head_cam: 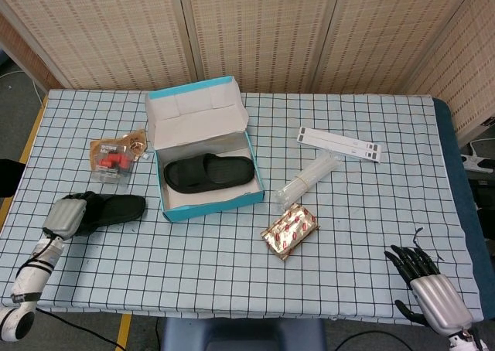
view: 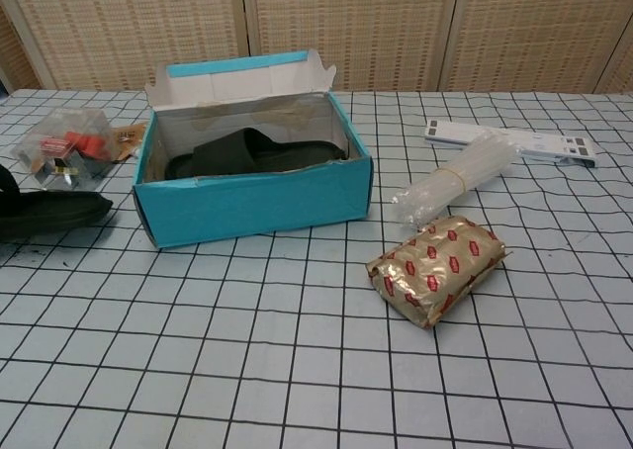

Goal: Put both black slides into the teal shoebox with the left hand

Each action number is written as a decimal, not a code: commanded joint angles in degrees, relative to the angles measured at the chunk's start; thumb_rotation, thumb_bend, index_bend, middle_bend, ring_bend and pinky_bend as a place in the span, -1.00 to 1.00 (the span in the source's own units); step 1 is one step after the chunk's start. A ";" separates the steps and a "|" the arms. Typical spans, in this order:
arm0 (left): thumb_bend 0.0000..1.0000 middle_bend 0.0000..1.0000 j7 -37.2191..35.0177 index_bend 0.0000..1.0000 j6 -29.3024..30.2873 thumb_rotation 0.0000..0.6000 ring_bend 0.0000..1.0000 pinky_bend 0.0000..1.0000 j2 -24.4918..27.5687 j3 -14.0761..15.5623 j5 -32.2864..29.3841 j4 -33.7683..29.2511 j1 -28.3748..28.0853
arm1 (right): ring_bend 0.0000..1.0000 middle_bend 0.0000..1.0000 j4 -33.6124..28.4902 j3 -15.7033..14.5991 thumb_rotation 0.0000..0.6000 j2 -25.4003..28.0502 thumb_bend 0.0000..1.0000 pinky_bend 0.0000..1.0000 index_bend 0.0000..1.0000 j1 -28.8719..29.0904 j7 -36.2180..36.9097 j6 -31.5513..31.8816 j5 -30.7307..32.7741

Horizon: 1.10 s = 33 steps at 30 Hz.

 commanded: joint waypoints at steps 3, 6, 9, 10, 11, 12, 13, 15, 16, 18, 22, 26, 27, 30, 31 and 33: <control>0.91 0.29 -0.70 0.12 4.31 1.00 0.18 0.20 5.51 -1.54 0.97 -7.27 1.81 | -1.00 -1.00 -0.01 -0.04 1.00 -0.02 -0.59 -1.00 -1.00 0.03 0.00 -0.07 -0.10; 0.94 0.31 -0.22 0.13 6.43 1.00 0.19 0.21 9.25 -2.92 0.10 -13.44 2.64 | -1.00 -1.00 -0.01 -0.08 1.00 -0.04 -0.59 -1.00 -1.00 0.03 -0.03 -0.15 -0.10; 0.95 0.32 -1.36 0.13 7.44 1.00 0.20 0.23 13.57 -4.59 -1.57 -21.40 3.39 | -1.00 -1.00 -0.04 -0.09 1.00 -0.09 -0.59 -1.00 -1.00 0.11 -0.12 -0.35 -0.07; 0.95 0.32 -1.79 0.13 7.46 1.00 0.21 0.23 15.43 -5.19 -2.19 -24.53 3.53 | -1.00 -1.00 -0.06 -0.14 1.00 -0.10 -0.59 -1.00 -1.00 0.16 -0.13 -0.50 -0.10; 0.95 0.32 -2.04 0.13 7.40 1.00 0.21 0.24 16.81 -5.58 -2.51 -26.69 3.57 | -1.00 -1.00 -0.08 -0.18 1.00 -0.10 -0.59 -1.00 -1.00 0.21 -0.10 -0.61 -0.14; 0.96 0.32 -2.27 0.14 7.30 1.00 0.21 0.24 18.14 -5.94 -2.75 -28.70 3.58 | -1.00 -1.00 -0.08 -0.21 1.00 -0.10 -0.59 -1.00 -1.00 0.24 -0.09 -0.69 -0.16; 0.97 0.32 -2.61 0.14 7.33 1.00 0.22 0.25 19.75 -6.46 -2.95 -31.22 3.58 | -1.00 -1.00 -0.06 -0.20 1.00 -0.10 -0.59 -1.00 -1.00 0.28 -0.13 -0.77 -0.14; 0.98 0.33 -3.35 0.14 7.74 1.00 0.23 0.25 21.70 -7.41 -3.15 -34.58 3.58 | -1.00 -1.00 -0.05 -0.14 1.00 -0.12 -0.59 -1.00 -1.00 0.33 -0.08 -0.87 0.02; 0.99 0.34 -4.08 0.14 7.71 1.00 0.23 0.26 22.56 -7.90 -3.20 -36.22 3.48 | -1.00 -1.00 -0.03 -0.10 1.00 -0.13 -0.59 -1.00 -1.00 0.37 -0.07 -0.97 0.16; 0.99 0.34 -6.91 0.14 6.76 1.00 0.23 0.26 24.10 -9.17 -3.60 -39.49 2.90 | -1.00 -1.00 -0.06 -0.06 1.00 -0.20 -0.59 -1.00 -1.00 0.47 -0.14 -1.23 0.34; 1.00 0.34 -16.47 0.14 -2.00 1.00 0.24 0.27 27.32 -12.18 -4.22 -44.60 -1.52 | -1.00 -1.00 -0.06 -0.16 1.00 -0.38 -0.59 -1.00 -1.00 0.70 -0.55 -1.86 0.36; 1.00 0.35 -19.90 0.14 -9.06 1.00 0.24 0.27 26.52 -14.17 -4.14 -44.40 -6.78 | -1.00 -1.00 -0.10 0.09 1.00 -0.46 -0.59 -1.00 -1.00 0.96 -0.72 -2.55 1.23; 1.00 0.35 -19.95 0.14 -9.54 1.00 0.24 0.27 26.33 -14.28 -4.23 -44.30 -7.19 | -1.00 -1.00 -0.09 0.10 1.00 -0.48 -0.59 -1.00 -1.00 0.99 -0.74 -2.64 1.30; 1.00 0.35 -19.88 0.14 -11.09 1.00 0.24 0.27 25.61 -14.58 -4.74 -43.77 -8.59 | -1.00 -1.00 -0.08 0.13 1.00 -0.53 -0.59 -1.00 -1.00 1.11 -0.81 -2.98 1.56; 1.00 0.35 -19.02 0.14 -14.66 1.00 0.24 0.27 23.30 -15.30 -5.48 -42.61 -12.17 | -1.00 -1.00 0.05 0.25 1.00 -0.59 -0.59 -1.00 -1.00 1.29 -0.79 -3.50 2.13; 1.00 0.35 -17.18 0.14 -17.78 1.00 0.24 0.27 20.46 -16.02 -8.45 -39.80 -15.98 | -1.00 -1.00 0.29 0.60 1.00 -0.57 -0.59 -1.00 -1.00 1.57 -0.79 -4.01 3.00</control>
